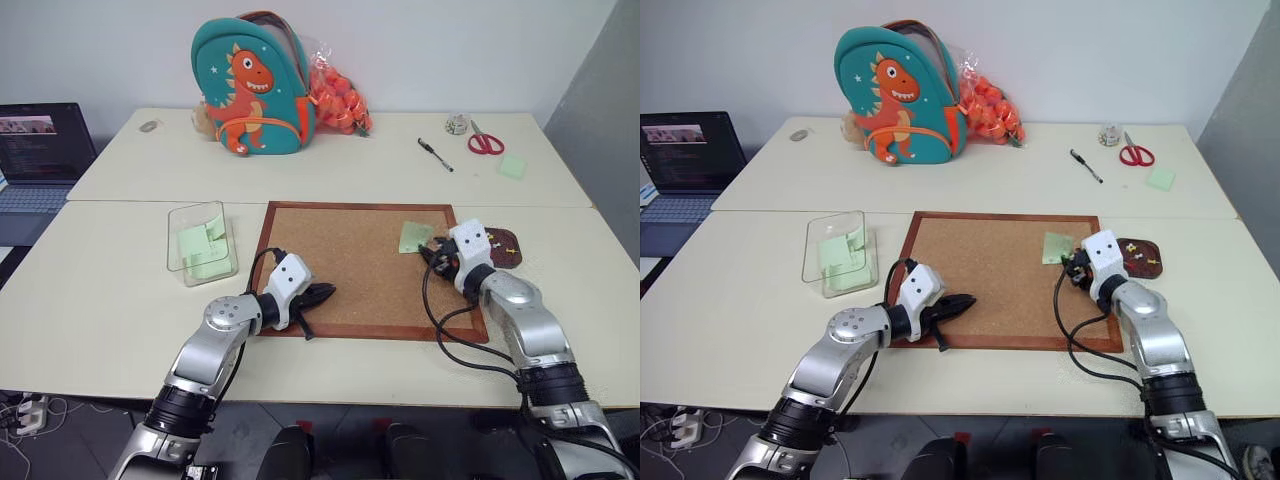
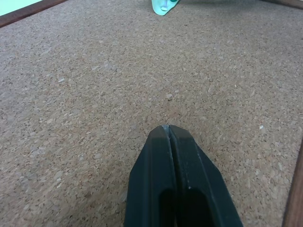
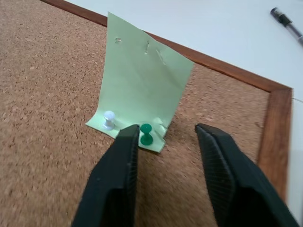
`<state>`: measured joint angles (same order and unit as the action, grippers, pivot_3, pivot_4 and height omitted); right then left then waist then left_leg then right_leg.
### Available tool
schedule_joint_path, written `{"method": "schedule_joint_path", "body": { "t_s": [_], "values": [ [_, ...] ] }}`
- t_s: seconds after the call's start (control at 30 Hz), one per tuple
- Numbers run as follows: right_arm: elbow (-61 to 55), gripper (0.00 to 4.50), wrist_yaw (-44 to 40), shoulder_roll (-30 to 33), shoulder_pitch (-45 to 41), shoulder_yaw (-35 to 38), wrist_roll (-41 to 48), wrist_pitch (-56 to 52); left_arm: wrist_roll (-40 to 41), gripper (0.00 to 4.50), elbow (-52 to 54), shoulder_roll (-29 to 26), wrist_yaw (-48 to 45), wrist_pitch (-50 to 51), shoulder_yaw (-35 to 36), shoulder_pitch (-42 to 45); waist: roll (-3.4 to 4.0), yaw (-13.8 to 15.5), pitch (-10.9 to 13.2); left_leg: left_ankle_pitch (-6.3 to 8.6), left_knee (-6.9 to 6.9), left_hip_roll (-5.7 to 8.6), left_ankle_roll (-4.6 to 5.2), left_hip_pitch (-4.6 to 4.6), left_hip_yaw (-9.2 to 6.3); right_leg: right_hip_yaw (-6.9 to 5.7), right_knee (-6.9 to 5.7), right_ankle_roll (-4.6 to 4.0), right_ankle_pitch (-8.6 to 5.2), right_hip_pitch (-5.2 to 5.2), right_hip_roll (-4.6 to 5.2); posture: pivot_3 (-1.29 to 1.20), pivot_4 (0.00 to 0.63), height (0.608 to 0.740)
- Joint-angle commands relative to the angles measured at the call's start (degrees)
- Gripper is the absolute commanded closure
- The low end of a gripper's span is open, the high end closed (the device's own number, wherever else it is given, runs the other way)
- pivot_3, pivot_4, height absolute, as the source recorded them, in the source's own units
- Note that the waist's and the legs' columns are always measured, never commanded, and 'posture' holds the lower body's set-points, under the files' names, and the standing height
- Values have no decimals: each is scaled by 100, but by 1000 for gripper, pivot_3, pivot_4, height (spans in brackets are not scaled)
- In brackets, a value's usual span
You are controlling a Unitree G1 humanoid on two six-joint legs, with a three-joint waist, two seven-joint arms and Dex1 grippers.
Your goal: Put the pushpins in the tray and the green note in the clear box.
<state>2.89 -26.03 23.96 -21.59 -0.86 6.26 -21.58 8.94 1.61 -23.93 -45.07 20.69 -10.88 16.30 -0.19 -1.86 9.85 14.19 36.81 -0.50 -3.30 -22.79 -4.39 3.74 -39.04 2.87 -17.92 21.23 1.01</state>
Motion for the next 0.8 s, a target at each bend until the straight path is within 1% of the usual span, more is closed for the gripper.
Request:
{"method": "schedule_joint_path", "body": {
  "t_s": [0.03, 0.13, 0.2, 0.47, 0.8],
  "values": [
    [-835, 1964, -420, 138, 217, 46, 350, -265, -92, 4500, -199, -56, -69, 218, -227, -236, 0, -1, 0, 0, 0, 0, 0, 1, 0, 0, 0, 0, 0, 0, 0, 0, 150, 740],
    [-1082, 1964, -625, 160, 293, -31, 470, -359, -97, 4500, -209, -43, -74, 215, -244, -225, 0, -2, 0, 0, 2, 0, 0, 2, 0, 0, 0, 0, 0, -2, -1, 0, 150, 740],
    [-1034, 1964, -647, 121, 225, -84, 452, -369, -96, 4500, -227, -40, -81, 215, -247, -204, 0, -1, 0, 0, 4, 0, 0, 1, 1, 1, -1, 0, 0, -2, 0, 0, 150, 740],
    [-140, 1964, -627, 2, -317, -278, 186, -71, -96, 4500, -259, -35, -97, 213, -265, -159, -1, -1, -1, 0, 4, 1, 0, 2, 0, -1, -1, 0, 0, -3, 0, 0, 150, 740],
    [649, 1964, -594, -72, -639, -172, 98, 213, -86, 4500, -159, -62, -68, 242, -233, -251, -1, -1, -1, 0, 3, 0, 0, 2, 1, 0, 0, 0, 0, -1, 0, 0, 150, 740]
  ]
}}
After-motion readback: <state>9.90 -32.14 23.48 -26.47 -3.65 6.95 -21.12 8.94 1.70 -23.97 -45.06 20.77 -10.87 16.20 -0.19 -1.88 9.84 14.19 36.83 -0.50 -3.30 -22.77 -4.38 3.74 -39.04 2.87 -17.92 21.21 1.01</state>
